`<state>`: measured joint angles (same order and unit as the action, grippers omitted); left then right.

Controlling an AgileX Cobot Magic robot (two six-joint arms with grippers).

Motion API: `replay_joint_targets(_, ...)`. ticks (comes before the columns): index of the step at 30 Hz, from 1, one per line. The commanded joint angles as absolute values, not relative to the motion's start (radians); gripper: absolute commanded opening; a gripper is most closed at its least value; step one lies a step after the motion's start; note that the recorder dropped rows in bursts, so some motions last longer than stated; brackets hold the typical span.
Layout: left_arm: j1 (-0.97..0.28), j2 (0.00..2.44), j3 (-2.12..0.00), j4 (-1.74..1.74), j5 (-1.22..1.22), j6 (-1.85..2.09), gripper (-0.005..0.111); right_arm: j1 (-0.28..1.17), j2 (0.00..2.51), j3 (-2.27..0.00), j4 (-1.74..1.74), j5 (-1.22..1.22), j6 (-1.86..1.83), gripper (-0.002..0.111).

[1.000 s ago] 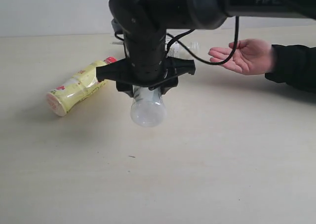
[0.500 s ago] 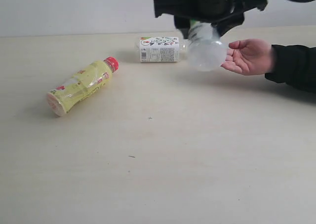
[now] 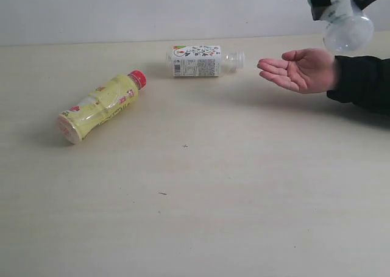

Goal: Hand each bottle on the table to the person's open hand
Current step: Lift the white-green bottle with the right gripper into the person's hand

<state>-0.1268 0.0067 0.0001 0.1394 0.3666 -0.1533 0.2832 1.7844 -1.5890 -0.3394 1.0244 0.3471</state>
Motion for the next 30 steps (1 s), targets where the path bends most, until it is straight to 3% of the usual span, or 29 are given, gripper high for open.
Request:
replay_joint_targets(1,-0.133,0.0,0.0,0.14,0.36,-0.158,0.0,0.249,1.838,-1.551,-0.329,0.962,0.256,0.0)
replay_joint_targets(30,-0.133,0.0,0.0,0.14,0.36,-0.158,0.0,0.249,2.021,-1.542,-0.261,0.851,0.208,0.0)
